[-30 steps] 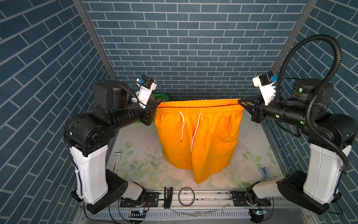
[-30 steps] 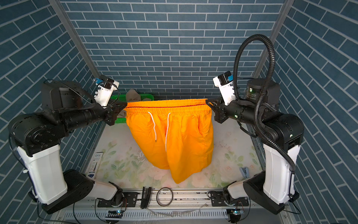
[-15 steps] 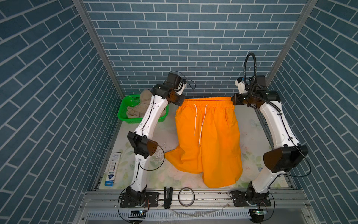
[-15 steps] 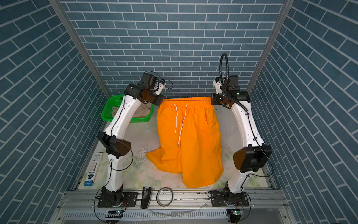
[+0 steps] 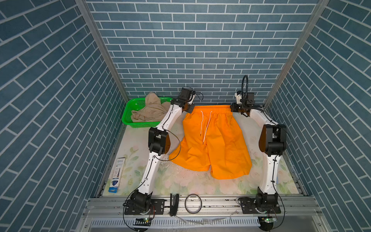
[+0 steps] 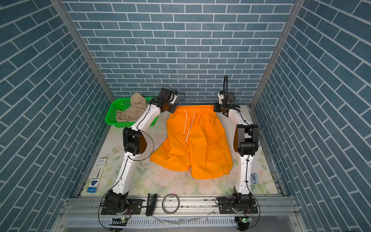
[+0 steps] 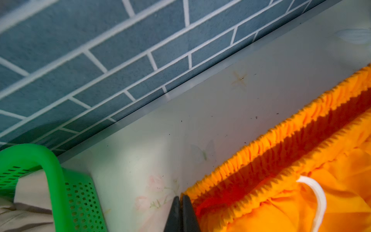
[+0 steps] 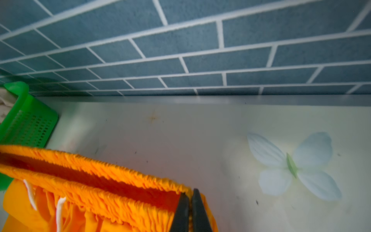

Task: Fold and stack the shorts
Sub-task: 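Lower the hanging orange shorts flat onto the table with both grippers, then reach the right gripper to the leg hem nearest the robot and grasp it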

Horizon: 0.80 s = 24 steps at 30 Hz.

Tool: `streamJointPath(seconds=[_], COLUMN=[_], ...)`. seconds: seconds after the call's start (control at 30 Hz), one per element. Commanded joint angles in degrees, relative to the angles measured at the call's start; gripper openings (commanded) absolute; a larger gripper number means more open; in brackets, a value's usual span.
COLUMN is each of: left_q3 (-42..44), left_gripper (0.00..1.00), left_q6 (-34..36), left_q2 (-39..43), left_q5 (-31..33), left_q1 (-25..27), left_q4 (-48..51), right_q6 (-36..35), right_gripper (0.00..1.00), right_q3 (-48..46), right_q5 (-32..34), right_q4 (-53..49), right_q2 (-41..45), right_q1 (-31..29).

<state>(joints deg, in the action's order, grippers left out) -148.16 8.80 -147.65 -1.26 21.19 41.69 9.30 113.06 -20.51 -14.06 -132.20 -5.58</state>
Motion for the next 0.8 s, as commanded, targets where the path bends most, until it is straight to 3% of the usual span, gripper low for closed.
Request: streamJointPath(seconds=[0.0,0.03,0.1,0.2,0.37,0.53,0.77], left_q3=[0.5,0.9,1.3,2.2,8.8,32.5,64.0], left_gripper=[0.20,0.36,0.58,0.98,1.00,1.00,1.00], left_q6=[0.8,1.3,1.9,2.0,-1.4,-8.0,-14.0], left_q2=[0.4,0.7,1.8,4.4,13.4,32.0,54.5], left_q5=[2.7,2.2,2.2,2.3,0.2,-5.8,-5.9], left_q1=[-2.3,-2.3,-2.4,-2.3,-2.3,-2.3,-2.3], left_q4=[-2.1,-2.1,-1.6,-0.2,5.6,1.2,-9.2], right_q6=[2.9,3.1,3.2,1.9,-0.6,0.7,16.9], right_gripper=[0.12,0.18,0.32,0.45,0.52,0.57,0.59], right_q3=[6.8,8.2,9.0,7.4,0.6,-20.6,-48.5], right_q5=[-1.8,-2.8,-4.8,-4.7,-0.2,12.6,23.4], right_q4=[1.6,1.2,0.9,-0.3,-9.1,-17.1,-19.5], right_q2=[-4.6,-5.5,-5.3,-1.9,11.0,31.4,52.3], right_q1=[1.7,1.6,1.1,0.0,-3.0,-12.2,-30.4])
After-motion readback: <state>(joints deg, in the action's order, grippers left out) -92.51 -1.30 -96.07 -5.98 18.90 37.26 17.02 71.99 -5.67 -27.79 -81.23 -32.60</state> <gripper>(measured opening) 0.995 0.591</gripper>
